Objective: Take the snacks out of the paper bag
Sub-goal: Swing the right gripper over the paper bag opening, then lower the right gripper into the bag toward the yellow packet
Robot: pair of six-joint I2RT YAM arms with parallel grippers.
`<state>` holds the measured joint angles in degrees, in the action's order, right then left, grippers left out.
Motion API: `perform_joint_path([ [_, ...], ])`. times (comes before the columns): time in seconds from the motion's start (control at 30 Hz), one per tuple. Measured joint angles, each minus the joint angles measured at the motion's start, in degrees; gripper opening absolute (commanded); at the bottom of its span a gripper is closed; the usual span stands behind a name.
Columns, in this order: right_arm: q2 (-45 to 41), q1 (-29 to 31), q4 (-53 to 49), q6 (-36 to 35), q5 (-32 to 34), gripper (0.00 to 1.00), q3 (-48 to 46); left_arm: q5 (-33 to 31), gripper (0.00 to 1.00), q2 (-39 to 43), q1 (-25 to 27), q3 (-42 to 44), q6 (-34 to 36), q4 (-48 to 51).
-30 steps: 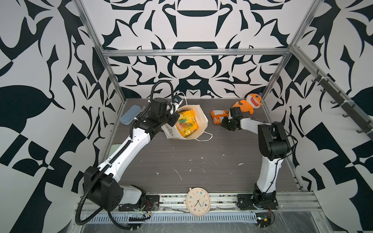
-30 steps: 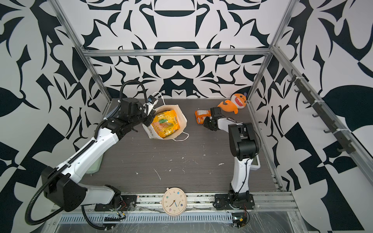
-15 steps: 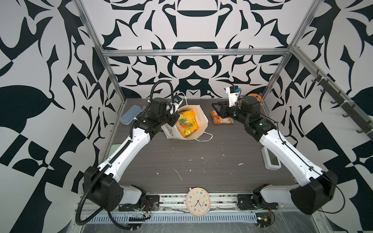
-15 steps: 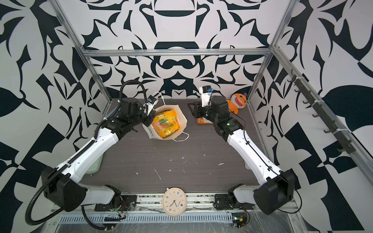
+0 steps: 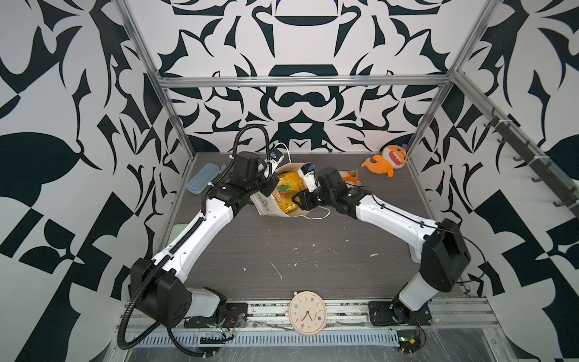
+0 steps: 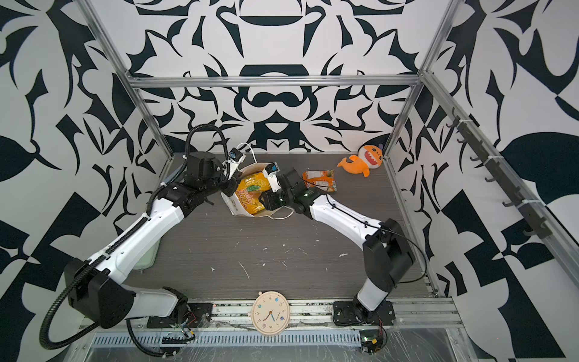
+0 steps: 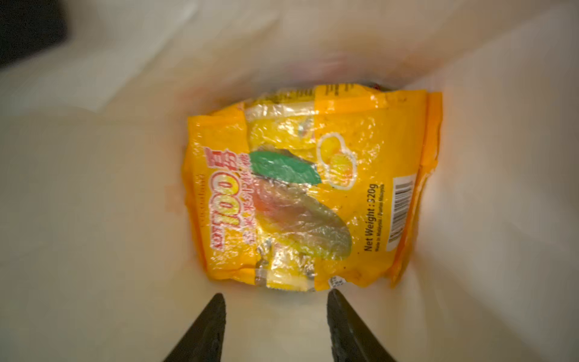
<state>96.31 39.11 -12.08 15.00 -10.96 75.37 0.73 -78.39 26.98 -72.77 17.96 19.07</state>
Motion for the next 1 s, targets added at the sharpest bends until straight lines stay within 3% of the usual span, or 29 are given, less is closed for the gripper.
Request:
perform_joint_path([
  [0.33,9.6,0.3,-3.8,2.2,8.8,0.76,12.0,0.3,0.00,-0.1,0.0,0.3,0.0,-0.6],
  [0.7,17.4,1.1,-6.7,5.4,13.0,0.82,19.1,-0.1,0.00,-0.1,0.0,0.6,0.0,-0.9],
  [0.8,18.2,1.0,-5.5,5.8,11.7,0.75,19.6,-0.1,0.00,-0.1,0.0,1.0,0.0,-1.0],
  [1.0,19.3,0.4,-2.1,6.7,7.4,0.44,19.4,-0.1,0.00,-0.1,-0.2,1.1,0.0,-1.1],
])
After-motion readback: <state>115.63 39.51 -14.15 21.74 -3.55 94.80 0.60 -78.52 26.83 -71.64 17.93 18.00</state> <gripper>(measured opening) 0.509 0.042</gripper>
